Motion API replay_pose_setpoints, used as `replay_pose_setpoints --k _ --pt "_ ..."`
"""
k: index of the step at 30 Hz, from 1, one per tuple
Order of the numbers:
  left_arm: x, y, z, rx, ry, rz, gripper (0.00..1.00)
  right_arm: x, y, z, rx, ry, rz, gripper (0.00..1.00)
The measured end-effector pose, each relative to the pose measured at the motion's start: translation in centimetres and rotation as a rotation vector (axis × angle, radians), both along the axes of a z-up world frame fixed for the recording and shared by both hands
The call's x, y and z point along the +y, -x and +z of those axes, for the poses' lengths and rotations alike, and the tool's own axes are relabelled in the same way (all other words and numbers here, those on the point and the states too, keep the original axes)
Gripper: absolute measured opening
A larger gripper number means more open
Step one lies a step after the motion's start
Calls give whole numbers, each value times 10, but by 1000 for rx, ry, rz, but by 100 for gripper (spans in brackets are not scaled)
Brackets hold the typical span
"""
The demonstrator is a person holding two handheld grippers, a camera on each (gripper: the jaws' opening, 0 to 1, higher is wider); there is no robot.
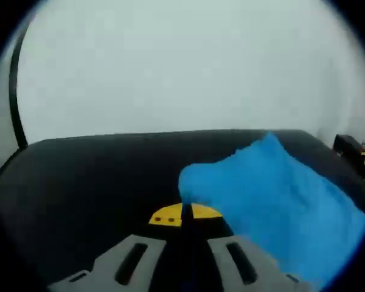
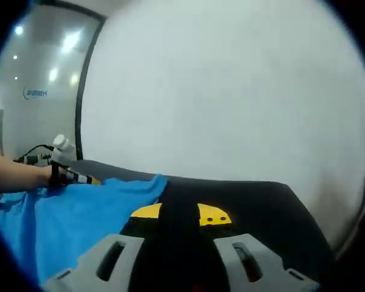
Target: Spread out the cloth and fold it
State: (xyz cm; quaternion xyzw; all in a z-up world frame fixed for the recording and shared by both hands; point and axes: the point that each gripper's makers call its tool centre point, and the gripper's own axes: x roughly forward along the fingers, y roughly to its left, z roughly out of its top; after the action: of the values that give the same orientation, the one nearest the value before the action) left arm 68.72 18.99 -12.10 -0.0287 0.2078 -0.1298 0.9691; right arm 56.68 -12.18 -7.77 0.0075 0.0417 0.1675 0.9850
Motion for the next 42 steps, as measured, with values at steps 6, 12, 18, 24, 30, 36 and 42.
replay_pose_setpoints --k 6,12,18,24,30,36,42 --pt "27 9 123 -286 3 35 0 3 1 -3 16 -8 6 17" --pt "38 16 198 -406 -82 23 0 5 1 -3 16 -10 11 17" --pt "-7 45 219 -348 324 -127 0 3 -1 0 5 -29 1 17" --pt "-33 78 182 -327 124 -206 0 5 -2 -7 22 -16 11 17" --pt "-44 107 104 -209 164 -286 1 9 0 -9 29 -7 23 17" --pt "-72 162 0 -18 -77 -584 17 6 -1 -12 34 -7 16 17" --pt "-42 128 81 -150 287 -392 17 4 -3 -15 45 -4 10 17"
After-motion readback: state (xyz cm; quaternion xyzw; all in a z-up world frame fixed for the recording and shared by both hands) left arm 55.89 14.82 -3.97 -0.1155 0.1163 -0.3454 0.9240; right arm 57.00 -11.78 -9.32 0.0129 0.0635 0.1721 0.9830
